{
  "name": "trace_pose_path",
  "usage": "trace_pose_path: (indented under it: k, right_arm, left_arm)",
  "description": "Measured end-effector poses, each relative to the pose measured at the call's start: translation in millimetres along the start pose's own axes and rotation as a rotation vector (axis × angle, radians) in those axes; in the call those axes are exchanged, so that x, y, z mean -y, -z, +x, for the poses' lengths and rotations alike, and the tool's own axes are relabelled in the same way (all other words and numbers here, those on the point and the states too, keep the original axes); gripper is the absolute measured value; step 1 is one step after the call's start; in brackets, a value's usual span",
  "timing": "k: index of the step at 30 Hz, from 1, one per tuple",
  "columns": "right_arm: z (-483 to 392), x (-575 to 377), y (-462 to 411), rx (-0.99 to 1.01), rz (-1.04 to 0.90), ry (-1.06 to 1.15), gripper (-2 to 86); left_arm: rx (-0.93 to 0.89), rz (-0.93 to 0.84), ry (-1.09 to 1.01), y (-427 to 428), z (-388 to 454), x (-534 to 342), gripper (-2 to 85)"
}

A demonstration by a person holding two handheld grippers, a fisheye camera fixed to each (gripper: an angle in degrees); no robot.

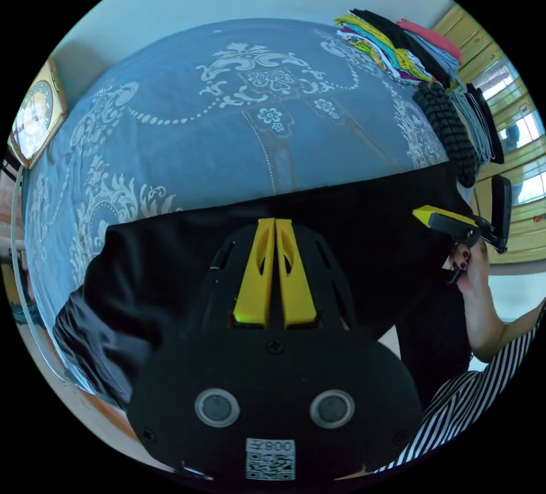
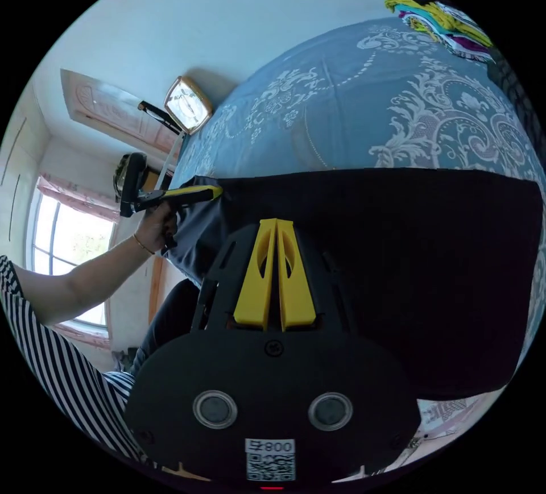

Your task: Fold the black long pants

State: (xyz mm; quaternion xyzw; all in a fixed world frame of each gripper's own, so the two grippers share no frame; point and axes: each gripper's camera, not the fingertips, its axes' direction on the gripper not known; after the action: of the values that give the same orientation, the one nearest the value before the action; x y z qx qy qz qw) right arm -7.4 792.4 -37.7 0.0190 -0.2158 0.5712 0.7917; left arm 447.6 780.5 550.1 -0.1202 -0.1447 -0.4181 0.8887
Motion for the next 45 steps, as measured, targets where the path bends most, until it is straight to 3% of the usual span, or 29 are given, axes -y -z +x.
trace_pose_path:
  k: [5, 13, 18, 24, 38, 45]
  right_arm:
    - [66, -76, 54, 0.025, 0.174, -0.066, 0.5]
    - [175, -206, 144, -0.127, 0.472, -0.337, 4.7]
    - [228, -254, 158, -0.060, 0.503, -0.406, 5.7]
    - [279, -299, 169, -0.078, 0.490, -0.483, 12.5]
    - [363, -346, 175, 0.072, 0.478, -0.517, 11.6]
    - [390, -356, 176, 0.144, 0.471, -0.519, 9.4]
  left_arm:
    - [-0.049, 0.068, -0.022, -22, 61, 37, 0.7]
    - [-0.336, 0.075, -0.437, -94, 231, 156, 6.0]
    - [-0.420, -0.045, -0.647, -161, 339, 253, 11.2]
    - [-0.387, -0.166, -0.803, -222, 425, 321, 12.4]
    - [-0.335, -0.305, -0.968, -308, 535, 389, 10.6]
    - [-0.342, -0.335, -1.017, -327, 571, 405, 5.0]
